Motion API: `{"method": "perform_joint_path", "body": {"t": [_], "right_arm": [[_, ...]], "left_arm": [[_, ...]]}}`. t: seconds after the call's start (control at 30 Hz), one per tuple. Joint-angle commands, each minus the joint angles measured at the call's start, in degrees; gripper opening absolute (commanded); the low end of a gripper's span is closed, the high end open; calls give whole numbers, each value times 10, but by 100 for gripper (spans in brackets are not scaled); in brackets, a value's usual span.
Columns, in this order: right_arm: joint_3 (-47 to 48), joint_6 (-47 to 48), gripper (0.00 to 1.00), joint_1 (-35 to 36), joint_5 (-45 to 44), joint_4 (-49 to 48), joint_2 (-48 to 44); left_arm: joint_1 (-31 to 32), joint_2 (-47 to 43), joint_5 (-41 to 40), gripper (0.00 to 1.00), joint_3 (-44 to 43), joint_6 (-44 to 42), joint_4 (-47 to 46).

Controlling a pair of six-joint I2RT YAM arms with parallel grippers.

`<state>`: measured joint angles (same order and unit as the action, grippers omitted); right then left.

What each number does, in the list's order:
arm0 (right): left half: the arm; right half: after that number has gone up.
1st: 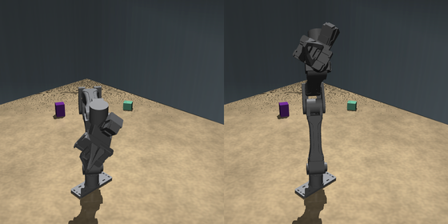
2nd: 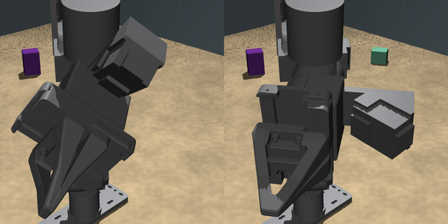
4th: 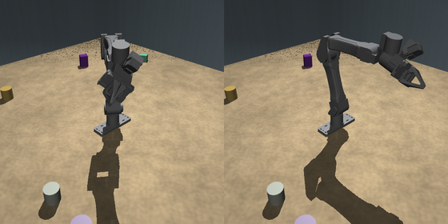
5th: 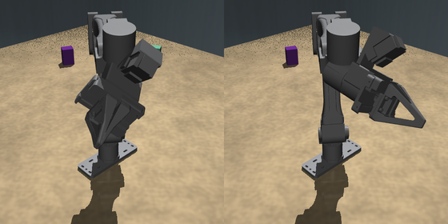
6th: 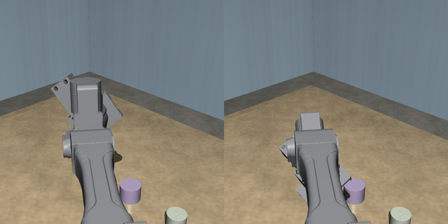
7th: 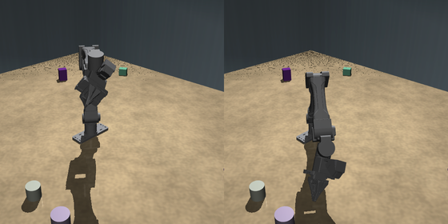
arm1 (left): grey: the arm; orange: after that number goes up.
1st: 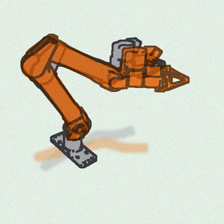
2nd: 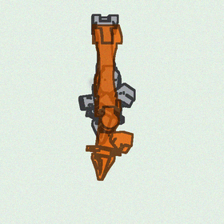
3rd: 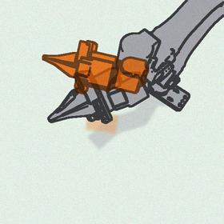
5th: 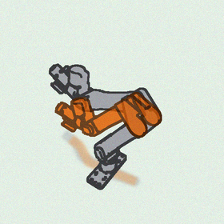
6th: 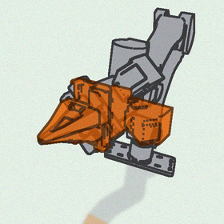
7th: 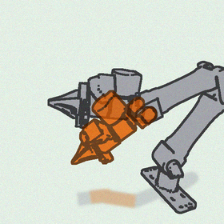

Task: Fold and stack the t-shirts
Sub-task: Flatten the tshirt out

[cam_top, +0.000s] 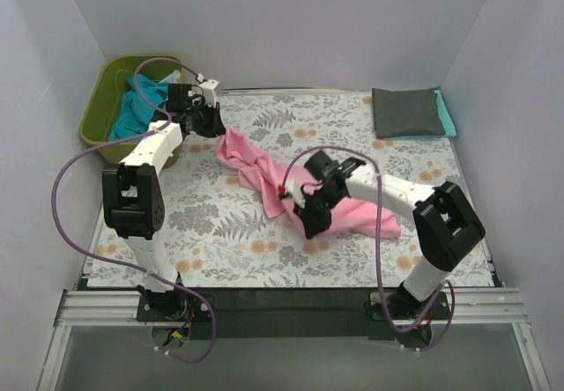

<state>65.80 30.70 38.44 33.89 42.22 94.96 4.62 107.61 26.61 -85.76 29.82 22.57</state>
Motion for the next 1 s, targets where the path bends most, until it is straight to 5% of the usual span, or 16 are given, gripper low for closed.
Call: {"method": "perform_joint_path", "body": {"t": [0.0, 0.07, 0.17, 0.23, 0.37, 0.6, 0.73, 0.97], "right_arm": [[-33, 35, 31, 57, -25, 29, -33], [-17, 33, 55, 39, -28, 26, -47], [52, 17, 50, -29, -17, 28, -59], [95, 3, 36, -92, -8, 30, -51], [93, -9, 27, -135, -32, 62, -41], [-17, -6, 31, -111, -30, 57, -75], [-71, -2, 49, -71, -106, 13, -84], [-103, 36, 53, -54, -182, -42, -78]], "left_arm": [[-3, -21, 6, 0, 1, -1, 5], [-3, -19, 8, 0, 1, -1, 5], [-3, -20, 7, 0, 0, -1, 6], [-3, -19, 7, 0, -3, -1, 7], [-3, -19, 9, 0, -1, 3, 8], [-3, -23, 10, 0, 12, 4, 6], [-3, -26, 10, 0, 20, 4, 5], [-3, -22, 11, 0, 23, 3, 4]]}}
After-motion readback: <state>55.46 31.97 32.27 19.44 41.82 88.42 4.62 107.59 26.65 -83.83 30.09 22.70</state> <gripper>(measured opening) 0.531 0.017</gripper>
